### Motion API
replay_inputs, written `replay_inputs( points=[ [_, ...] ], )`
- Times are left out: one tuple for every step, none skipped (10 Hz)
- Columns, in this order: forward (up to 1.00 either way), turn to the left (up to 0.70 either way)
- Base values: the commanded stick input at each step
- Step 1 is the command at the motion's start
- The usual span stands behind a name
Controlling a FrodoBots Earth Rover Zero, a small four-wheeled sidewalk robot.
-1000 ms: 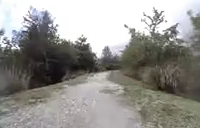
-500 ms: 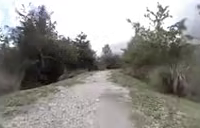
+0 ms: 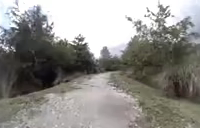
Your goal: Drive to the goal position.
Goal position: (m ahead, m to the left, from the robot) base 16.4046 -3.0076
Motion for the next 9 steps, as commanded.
replay_inputs(
  points=[
    [0.85, 0.0],
    [0.85, 0.0],
    [0.85, 0.0],
    [0.85, 0.0],
    [0.85, 0.0],
    [0.85, 0.0],
    [0.85, 0.0],
    [0.85, 0.0],
    [0.85, 0.0]
  ],
)
